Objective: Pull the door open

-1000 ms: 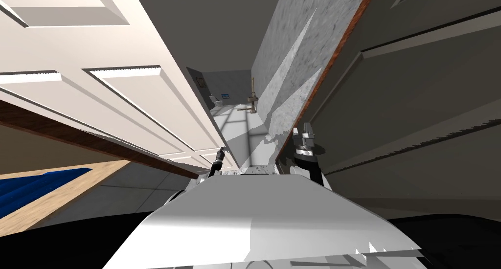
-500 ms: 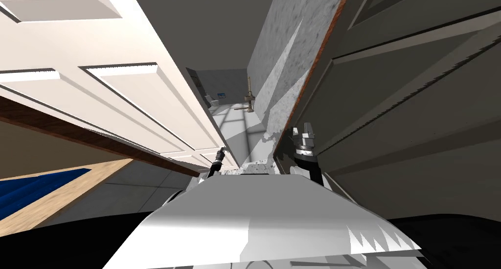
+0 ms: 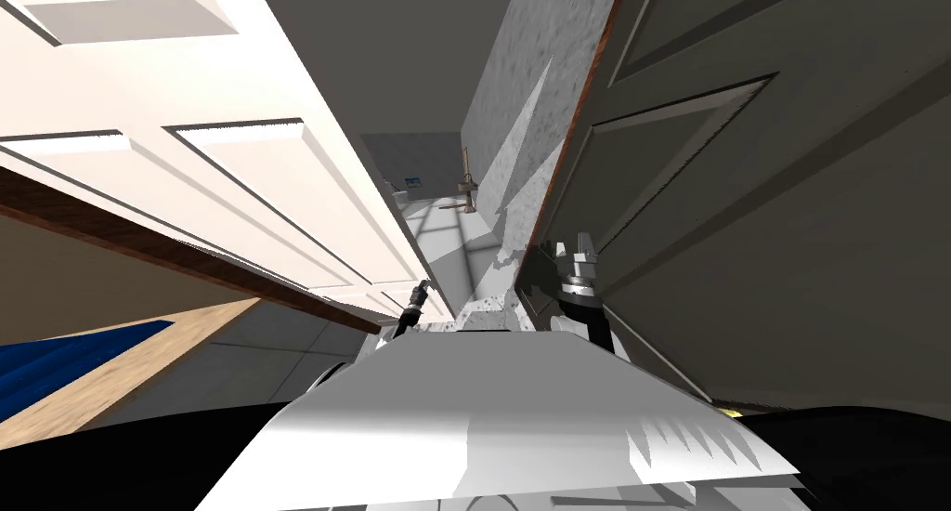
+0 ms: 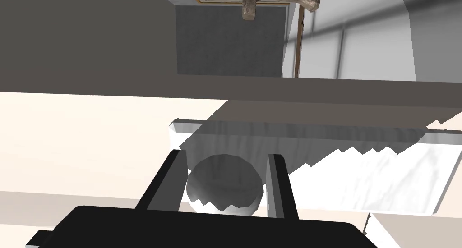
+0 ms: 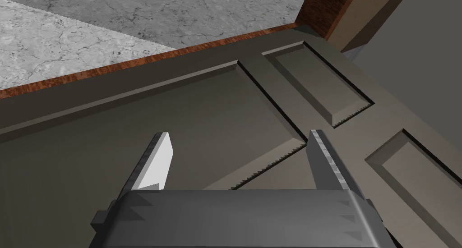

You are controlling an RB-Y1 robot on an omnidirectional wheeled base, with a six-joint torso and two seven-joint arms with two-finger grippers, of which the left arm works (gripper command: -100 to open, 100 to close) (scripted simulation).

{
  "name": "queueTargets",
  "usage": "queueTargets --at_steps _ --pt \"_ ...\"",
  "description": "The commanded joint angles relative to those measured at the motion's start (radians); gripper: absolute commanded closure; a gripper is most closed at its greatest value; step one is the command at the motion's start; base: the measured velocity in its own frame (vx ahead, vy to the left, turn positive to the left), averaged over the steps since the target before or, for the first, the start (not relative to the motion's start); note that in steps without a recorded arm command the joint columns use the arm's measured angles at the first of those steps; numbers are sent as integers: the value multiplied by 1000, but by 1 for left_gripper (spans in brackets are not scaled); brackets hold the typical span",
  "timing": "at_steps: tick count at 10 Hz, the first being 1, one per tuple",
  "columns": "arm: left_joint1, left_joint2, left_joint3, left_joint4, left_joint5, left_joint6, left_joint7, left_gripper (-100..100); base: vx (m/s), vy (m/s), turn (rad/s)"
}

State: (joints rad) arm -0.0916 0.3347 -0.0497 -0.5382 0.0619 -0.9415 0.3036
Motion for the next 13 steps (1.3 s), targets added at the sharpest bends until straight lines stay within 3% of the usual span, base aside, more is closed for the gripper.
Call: queueTargets --at_steps 1,13 --pt "0 0 0 0 0 0 0 100 -79 5 -15" --pt "30 -20 -7 -70 -30 31 -3 100 -194 86 -138"
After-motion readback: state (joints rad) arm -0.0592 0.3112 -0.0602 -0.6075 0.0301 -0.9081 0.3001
